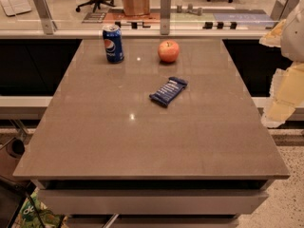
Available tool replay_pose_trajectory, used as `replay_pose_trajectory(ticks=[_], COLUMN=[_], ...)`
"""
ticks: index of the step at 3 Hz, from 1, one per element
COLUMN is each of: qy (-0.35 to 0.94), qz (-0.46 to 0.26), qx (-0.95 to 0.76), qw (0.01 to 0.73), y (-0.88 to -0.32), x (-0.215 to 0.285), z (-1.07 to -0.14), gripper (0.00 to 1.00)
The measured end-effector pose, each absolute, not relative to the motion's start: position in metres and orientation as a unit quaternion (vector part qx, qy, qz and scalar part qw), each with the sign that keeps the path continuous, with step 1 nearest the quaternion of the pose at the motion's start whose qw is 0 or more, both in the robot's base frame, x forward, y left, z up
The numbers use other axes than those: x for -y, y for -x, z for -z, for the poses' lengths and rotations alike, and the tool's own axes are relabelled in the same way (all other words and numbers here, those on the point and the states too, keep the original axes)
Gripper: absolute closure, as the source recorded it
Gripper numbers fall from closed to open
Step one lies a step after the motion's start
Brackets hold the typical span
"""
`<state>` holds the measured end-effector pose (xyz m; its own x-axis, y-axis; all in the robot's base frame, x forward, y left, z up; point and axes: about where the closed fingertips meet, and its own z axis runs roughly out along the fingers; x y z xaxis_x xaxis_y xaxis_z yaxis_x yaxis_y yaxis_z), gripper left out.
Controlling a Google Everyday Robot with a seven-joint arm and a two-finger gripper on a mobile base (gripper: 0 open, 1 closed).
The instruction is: Pick pepsi can
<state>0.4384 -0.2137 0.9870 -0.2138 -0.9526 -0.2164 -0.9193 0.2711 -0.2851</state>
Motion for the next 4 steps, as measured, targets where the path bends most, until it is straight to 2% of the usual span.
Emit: replay_pose_trajectory(ticks=[1,2,4], qy=[0.602,0.589,0.545], qz=[0.047,0.036,-0.023], qx=[-0.778,-0.780,-0.774], qw=[0.176,0.210,0.322], y=[-0.438,-0.452,-0.488], x=[0.214,0.205,0.150], z=[-0.987,-0.992,-0.996], gripper=[0.00,0.00,0.00])
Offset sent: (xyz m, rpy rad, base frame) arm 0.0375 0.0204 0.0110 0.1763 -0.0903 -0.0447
